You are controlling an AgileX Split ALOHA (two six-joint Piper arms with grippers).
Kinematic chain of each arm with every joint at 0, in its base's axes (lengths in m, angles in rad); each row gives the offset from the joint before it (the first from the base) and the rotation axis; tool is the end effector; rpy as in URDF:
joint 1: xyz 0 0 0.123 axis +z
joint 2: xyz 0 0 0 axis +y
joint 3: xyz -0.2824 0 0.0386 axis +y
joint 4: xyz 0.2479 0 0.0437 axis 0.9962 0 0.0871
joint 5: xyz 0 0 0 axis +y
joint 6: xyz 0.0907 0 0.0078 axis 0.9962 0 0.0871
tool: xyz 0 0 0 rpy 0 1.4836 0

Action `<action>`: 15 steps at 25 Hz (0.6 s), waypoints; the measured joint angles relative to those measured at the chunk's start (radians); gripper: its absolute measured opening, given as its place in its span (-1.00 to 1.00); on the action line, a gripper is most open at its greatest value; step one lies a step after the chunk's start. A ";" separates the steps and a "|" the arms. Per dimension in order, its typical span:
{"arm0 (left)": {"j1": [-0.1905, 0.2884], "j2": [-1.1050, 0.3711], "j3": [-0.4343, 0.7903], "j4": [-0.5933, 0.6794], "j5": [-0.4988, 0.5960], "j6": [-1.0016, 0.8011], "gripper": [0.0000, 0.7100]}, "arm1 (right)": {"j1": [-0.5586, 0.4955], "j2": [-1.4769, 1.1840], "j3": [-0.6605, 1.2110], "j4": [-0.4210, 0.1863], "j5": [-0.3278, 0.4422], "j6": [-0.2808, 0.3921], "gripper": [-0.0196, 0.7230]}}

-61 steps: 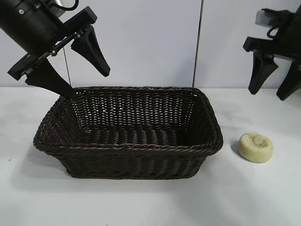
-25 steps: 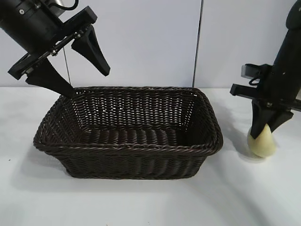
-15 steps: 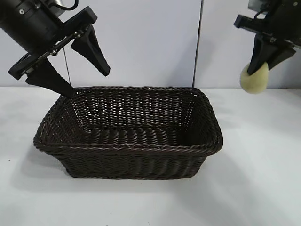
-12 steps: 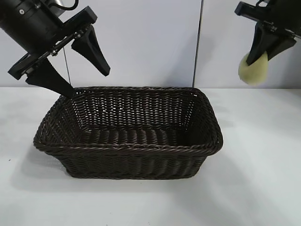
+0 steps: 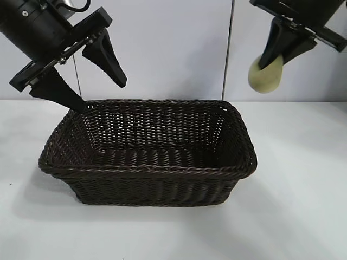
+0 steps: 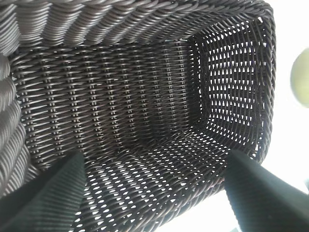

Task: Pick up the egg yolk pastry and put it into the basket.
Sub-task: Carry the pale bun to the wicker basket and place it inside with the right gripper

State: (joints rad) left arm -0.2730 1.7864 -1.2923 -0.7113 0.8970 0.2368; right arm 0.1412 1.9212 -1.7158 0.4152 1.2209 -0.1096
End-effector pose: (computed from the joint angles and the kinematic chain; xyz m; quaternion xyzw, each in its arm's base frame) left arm 0.3417 -0.1439 0.2395 0.0609 0.9442 -0.3008 0.1193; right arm 0.3975 0.0914 0.2858 -0.0741 0.9703 0.2023 0.1099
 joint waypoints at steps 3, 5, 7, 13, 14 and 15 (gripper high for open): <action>0.000 0.000 0.000 0.000 0.000 0.000 0.62 | 0.076 0.000 0.000 0.005 0.000 -0.001 -0.72; 0.000 0.000 0.000 0.000 0.000 0.000 0.62 | 0.128 0.000 0.000 0.005 0.000 -0.002 -0.72; 0.000 0.000 0.000 0.000 0.000 0.000 0.62 | 0.171 0.000 0.000 0.005 -0.001 -0.003 -0.72; 0.000 0.000 0.000 0.000 0.000 0.000 0.62 | 0.251 0.000 0.000 0.004 -0.027 0.001 -0.72; 0.000 0.000 0.000 0.000 0.000 0.000 0.62 | 0.255 0.000 0.000 0.001 -0.036 0.001 -0.72; 0.000 0.000 0.000 0.000 0.000 0.000 0.62 | 0.255 0.000 0.000 -0.001 -0.041 0.001 -0.72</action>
State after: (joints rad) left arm -0.2730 1.7864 -1.2923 -0.7113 0.8970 0.2368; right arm 0.3960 1.9212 -1.7158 0.4145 1.1802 -0.1091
